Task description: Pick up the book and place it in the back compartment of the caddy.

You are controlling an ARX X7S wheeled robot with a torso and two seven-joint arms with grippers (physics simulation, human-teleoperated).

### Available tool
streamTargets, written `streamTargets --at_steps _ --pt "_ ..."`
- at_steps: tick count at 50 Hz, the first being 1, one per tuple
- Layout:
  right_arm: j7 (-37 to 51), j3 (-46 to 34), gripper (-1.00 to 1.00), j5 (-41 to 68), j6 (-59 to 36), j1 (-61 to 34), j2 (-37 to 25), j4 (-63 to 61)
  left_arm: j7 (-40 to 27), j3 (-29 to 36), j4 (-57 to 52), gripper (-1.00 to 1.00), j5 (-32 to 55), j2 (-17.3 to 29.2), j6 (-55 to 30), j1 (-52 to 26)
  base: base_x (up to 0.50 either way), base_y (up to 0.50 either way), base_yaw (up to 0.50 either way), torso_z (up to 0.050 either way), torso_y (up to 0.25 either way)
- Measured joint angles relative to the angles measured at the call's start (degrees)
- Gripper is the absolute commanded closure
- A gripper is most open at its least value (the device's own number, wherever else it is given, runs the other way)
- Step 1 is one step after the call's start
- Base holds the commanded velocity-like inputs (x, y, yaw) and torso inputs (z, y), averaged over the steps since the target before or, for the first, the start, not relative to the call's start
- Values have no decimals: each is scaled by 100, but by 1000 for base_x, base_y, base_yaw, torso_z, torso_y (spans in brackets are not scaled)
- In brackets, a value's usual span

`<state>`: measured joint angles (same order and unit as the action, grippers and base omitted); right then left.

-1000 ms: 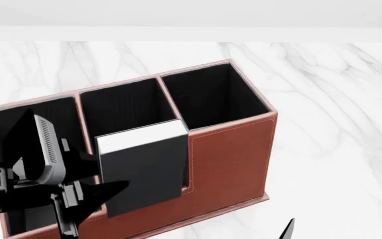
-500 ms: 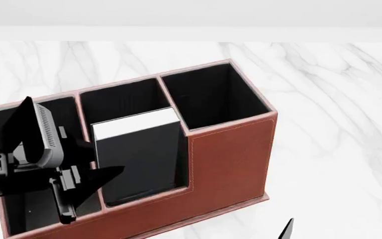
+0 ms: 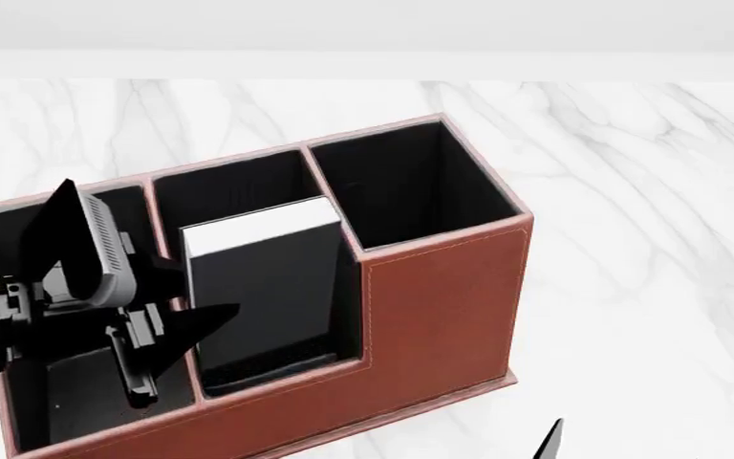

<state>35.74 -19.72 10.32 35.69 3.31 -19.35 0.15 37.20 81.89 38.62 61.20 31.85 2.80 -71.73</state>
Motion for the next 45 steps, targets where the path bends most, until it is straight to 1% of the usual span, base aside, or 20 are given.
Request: streamTargets --at_steps 18,24,37,45 --pt "4 -23 -100 -1 -9 -6 -10 8 212 52 1076 100 -210 -529 376 119 0 0 0 1 1" --pt "5 -28 -100 0 -4 -12 -11 18 404 45 1538 100 -235 -752 542 152 0 0 0 0 2" --pt "12 -40 -100 7 -2 -18 -17 23 988 -12 2894 100 -249 -1395 937 173 0 0 0 0 2" --pt "16 -44 -100 27 -4 -27 -24 28 1192 -181 3361 100 -430 -1631 988 199 0 0 0 1 1"
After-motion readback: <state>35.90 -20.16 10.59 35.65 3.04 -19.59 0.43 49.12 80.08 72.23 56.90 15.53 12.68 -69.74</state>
